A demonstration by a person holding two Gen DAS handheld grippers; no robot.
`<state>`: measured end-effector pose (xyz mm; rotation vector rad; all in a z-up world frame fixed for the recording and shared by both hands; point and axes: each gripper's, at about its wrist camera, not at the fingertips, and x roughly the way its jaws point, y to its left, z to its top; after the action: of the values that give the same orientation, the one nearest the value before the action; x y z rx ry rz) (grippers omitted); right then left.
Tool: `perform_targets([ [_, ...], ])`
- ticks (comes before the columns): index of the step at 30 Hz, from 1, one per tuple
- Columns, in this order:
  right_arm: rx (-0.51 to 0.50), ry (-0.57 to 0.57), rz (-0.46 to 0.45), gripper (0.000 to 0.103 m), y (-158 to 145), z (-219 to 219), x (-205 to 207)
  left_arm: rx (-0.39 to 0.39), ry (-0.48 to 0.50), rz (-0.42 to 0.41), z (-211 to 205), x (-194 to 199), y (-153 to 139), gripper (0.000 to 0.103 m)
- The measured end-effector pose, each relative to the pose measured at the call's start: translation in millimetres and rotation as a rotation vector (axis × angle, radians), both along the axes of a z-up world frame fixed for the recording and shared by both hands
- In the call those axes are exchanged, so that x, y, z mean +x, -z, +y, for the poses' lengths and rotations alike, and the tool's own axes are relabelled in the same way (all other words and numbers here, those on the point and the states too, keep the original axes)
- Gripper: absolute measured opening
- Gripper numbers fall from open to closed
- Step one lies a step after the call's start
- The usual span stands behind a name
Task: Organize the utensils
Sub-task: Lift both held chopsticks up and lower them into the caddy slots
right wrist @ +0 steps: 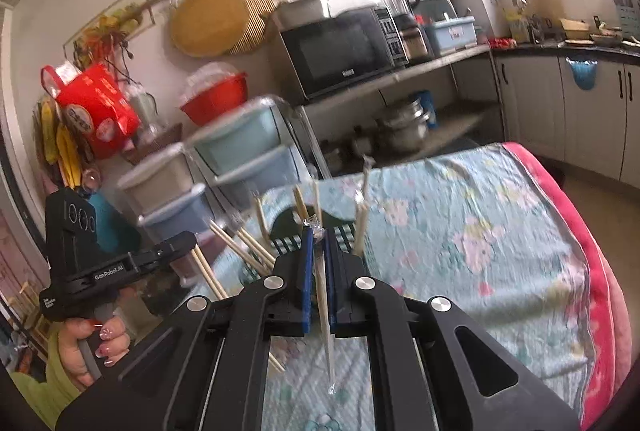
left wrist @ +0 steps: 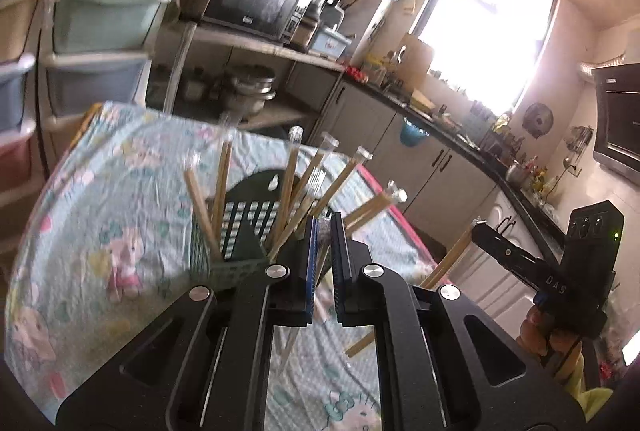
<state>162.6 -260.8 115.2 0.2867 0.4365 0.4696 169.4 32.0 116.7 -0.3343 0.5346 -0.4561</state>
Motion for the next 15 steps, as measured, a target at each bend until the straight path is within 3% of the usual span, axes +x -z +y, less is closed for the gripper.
perform_targets([
  [15,0.024,0.011,-0.147,0.006,-48.7,13.0,10.1,0.03,-0.053,-0.172,-1.0,2.0,-72.7,0.004],
])
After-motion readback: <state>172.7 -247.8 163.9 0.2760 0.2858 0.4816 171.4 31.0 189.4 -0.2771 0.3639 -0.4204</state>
